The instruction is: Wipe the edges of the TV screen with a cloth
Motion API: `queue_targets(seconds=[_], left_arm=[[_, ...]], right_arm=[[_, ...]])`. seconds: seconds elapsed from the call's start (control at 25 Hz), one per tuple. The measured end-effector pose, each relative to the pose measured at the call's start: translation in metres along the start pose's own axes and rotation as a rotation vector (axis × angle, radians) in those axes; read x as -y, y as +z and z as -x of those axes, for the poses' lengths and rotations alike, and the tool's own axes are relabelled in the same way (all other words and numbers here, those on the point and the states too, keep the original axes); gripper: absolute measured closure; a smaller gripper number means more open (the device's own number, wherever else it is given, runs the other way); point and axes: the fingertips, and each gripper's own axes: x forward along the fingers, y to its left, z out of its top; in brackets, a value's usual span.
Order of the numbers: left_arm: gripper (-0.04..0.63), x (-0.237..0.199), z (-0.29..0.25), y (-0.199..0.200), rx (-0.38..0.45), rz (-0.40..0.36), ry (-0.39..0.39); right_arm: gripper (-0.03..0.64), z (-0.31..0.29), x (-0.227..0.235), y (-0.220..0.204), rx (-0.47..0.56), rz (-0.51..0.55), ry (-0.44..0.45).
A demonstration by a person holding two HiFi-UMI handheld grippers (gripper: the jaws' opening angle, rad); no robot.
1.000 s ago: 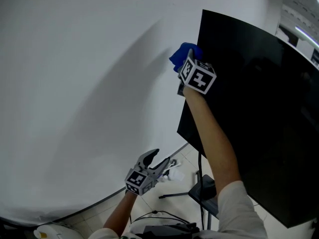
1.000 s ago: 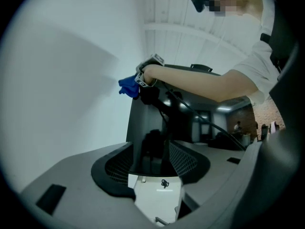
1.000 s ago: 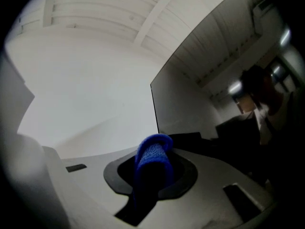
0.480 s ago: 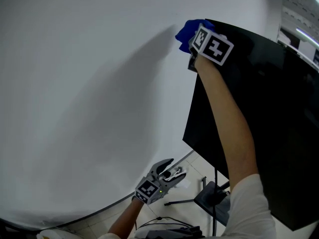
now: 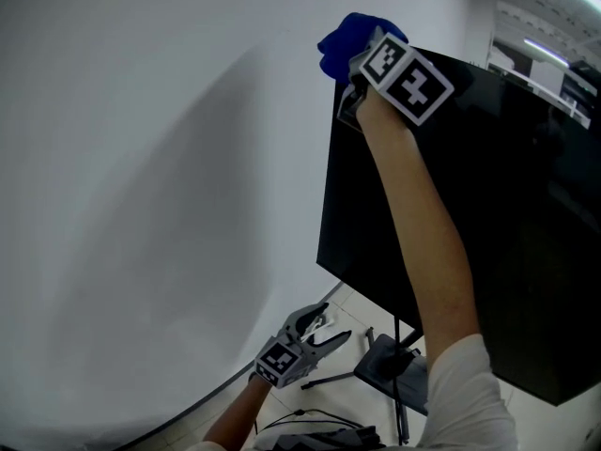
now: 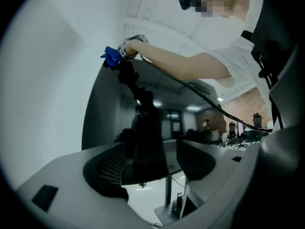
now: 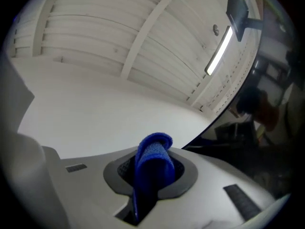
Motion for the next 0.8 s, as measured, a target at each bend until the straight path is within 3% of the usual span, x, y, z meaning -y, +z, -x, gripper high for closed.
queue_targets(seconds=[0.24, 0.48, 0.8], left_arm=[[0.265, 0.059, -0.051, 0.004, 0.007, 0.033, -0.176], [0.265, 0.128, -0.094, 0.000, 0.009, 0.012, -0.383], [0.265, 0.211, -0.124, 0.006, 0.001, 0.009, -0.600]], right_arm=[[0.548, 0.055, 0.050, 0.052, 0.071, 0.010, -0.038], [0.548, 0.111, 0.099, 0.115, 0.121, 0.028, -0.076], [0.548, 0.212, 0.171, 0.217, 0.248, 0.166, -0.244]])
